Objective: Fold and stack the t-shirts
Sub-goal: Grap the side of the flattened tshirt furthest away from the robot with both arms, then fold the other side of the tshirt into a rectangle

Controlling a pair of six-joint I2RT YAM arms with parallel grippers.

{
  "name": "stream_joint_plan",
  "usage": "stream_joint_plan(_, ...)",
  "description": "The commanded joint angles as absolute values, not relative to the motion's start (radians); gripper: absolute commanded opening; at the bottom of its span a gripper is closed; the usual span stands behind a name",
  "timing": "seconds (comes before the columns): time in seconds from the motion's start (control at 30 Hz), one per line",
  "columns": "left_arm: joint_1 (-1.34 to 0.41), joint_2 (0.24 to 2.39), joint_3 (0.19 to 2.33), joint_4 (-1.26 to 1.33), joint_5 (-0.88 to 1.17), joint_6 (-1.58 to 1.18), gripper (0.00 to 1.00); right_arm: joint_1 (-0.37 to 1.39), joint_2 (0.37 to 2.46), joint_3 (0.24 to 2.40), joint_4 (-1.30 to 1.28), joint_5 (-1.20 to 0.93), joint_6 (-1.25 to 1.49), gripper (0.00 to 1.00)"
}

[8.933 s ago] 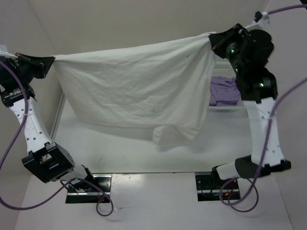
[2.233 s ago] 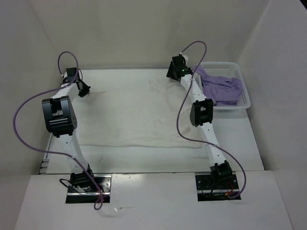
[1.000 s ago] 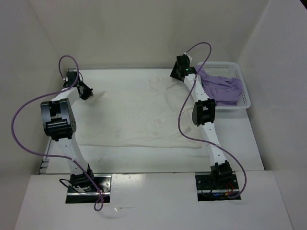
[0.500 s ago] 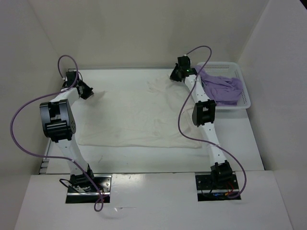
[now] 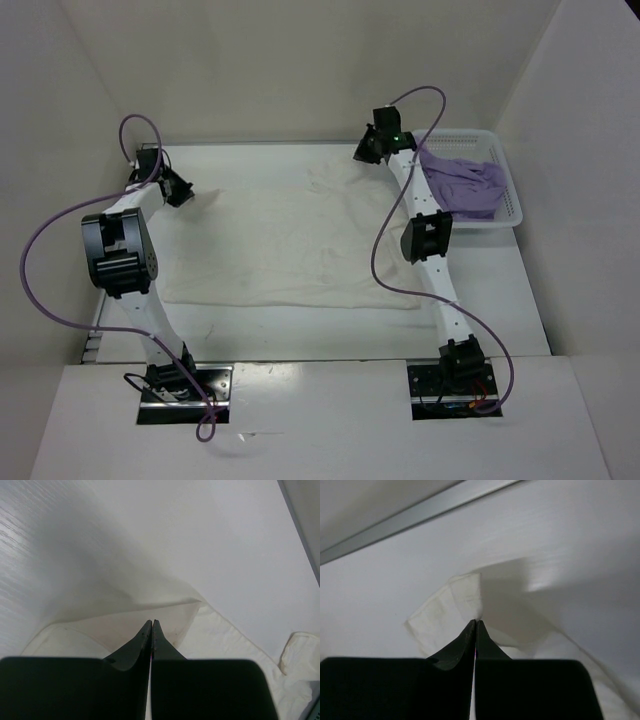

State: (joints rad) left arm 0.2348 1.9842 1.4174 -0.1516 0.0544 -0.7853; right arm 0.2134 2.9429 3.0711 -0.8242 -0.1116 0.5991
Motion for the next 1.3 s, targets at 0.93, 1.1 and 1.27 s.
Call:
stream_joint_plan(0.93,0.396,1.668,1.151,-0.153,0.117,-0.733,0.0,0.229,1.617,1.334,-0.523,-0.098,0.459,0.0)
stream_joint_plan(1.1,0.396,1.594,1.112,-0.173,0.137,-0.733,0.0,0.229,1.432,1.162,-0.557,-0.089,0.468,0.0)
stream_joint_plan(1.27,0.396,1.528,1.034,-0.205,0.118,-0.733,0.0,0.229,1.332,1.045,-0.642,-0.08,0.488,0.0)
